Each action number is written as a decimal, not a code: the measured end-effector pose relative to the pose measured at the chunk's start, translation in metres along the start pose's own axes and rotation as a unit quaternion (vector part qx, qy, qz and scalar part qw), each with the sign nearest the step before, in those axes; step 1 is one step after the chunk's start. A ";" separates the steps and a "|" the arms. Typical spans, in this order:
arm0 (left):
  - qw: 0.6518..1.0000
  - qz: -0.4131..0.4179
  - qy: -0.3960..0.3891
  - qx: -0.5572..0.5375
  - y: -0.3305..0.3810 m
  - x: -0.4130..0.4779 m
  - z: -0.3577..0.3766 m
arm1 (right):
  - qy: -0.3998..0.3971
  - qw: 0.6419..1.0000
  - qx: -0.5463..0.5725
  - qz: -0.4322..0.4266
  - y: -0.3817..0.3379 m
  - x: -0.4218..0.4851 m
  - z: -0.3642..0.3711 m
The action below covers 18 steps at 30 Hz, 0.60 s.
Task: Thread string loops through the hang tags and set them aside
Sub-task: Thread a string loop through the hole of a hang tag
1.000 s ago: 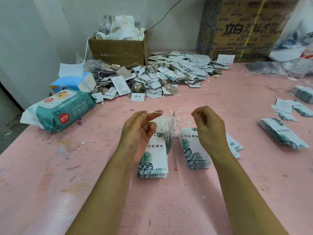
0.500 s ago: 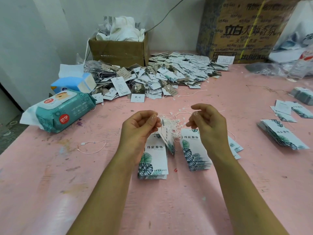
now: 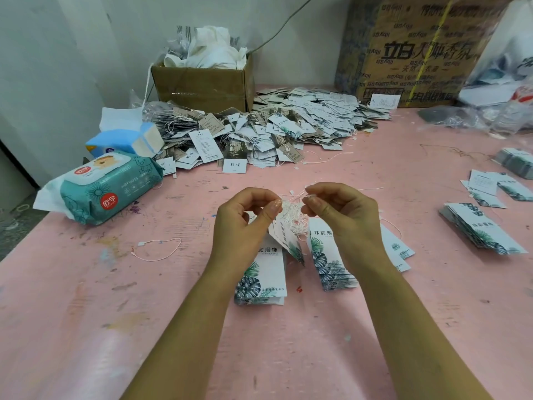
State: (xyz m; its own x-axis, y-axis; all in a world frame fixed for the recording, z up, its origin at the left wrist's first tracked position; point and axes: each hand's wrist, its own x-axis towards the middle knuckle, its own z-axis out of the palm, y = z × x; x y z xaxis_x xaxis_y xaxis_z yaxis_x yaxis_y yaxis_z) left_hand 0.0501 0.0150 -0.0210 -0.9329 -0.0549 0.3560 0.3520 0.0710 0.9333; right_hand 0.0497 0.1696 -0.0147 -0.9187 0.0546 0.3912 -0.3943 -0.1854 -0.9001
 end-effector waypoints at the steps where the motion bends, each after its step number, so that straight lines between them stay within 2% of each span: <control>1: 1.000 0.001 0.000 0.001 0.000 0.000 0.000 | -0.003 1.000 0.000 0.001 0.000 0.000 0.000; 18: 0.997 0.037 -0.059 0.039 0.007 -0.007 0.006 | -0.062 0.996 -0.060 -0.018 0.001 -0.003 0.004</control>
State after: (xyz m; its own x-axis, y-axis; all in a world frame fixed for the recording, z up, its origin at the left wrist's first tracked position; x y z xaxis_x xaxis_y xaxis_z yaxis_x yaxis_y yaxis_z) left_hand 0.0586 0.0214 -0.0175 -0.9082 0.0708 0.4124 0.4184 0.1469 0.8963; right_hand 0.0519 0.1648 -0.0160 -0.8966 -0.0649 0.4380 -0.4341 -0.0666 -0.8984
